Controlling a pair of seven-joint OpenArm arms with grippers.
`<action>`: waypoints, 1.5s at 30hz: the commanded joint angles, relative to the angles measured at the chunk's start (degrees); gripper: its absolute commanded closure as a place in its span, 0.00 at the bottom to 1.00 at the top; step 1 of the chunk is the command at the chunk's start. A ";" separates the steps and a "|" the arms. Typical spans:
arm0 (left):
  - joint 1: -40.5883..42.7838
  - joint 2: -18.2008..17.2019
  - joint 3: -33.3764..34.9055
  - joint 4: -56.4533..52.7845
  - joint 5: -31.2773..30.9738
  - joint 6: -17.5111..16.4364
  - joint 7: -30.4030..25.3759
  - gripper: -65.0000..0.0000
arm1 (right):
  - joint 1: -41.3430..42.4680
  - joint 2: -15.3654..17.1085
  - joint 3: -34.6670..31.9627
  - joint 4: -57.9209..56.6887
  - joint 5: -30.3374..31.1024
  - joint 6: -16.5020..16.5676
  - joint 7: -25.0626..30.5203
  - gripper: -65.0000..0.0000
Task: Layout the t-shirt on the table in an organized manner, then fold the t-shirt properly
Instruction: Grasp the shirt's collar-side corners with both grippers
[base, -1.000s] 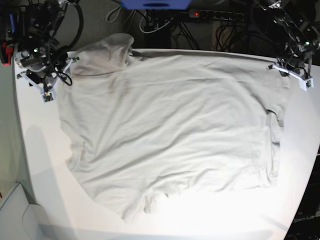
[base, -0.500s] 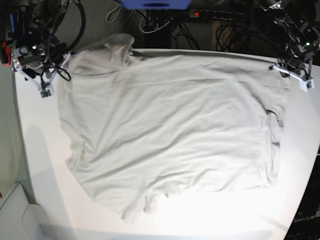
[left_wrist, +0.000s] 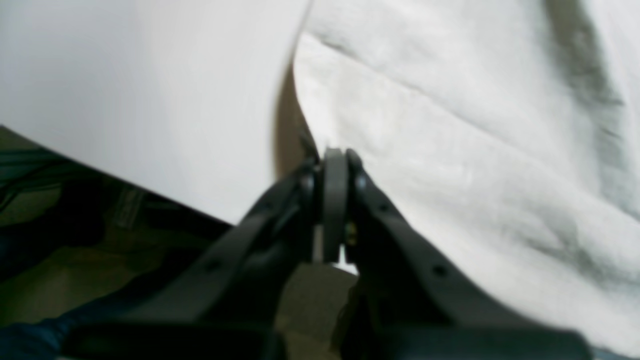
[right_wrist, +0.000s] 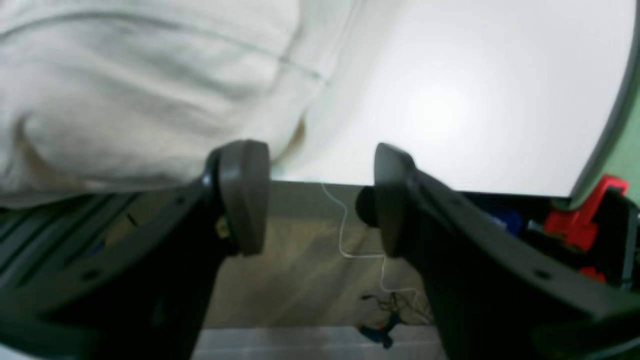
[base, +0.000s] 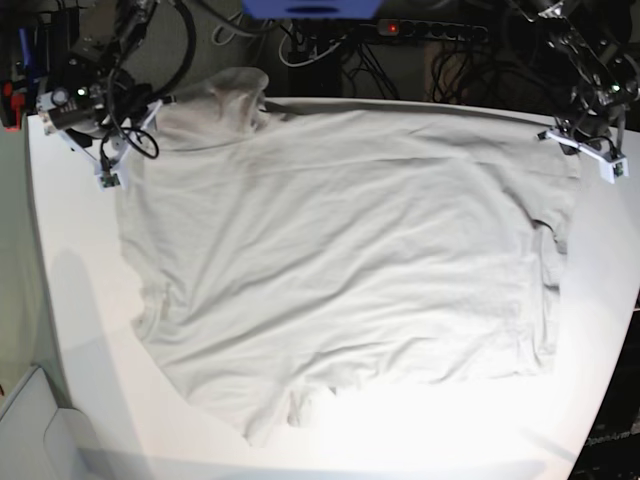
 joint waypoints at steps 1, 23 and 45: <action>-0.38 -0.91 -0.07 0.81 -0.48 0.18 -1.12 1.00 | 0.19 0.14 0.04 1.06 0.16 -0.23 0.28 0.47; -0.29 -0.56 -0.07 0.72 -0.48 0.18 -1.12 1.00 | 0.28 -0.56 -0.13 -2.46 3.68 -0.23 0.89 0.47; -0.29 -0.38 -0.07 0.72 -0.48 0.18 -1.12 1.00 | 0.19 -0.65 -4.00 -7.91 3.68 -0.23 0.98 0.66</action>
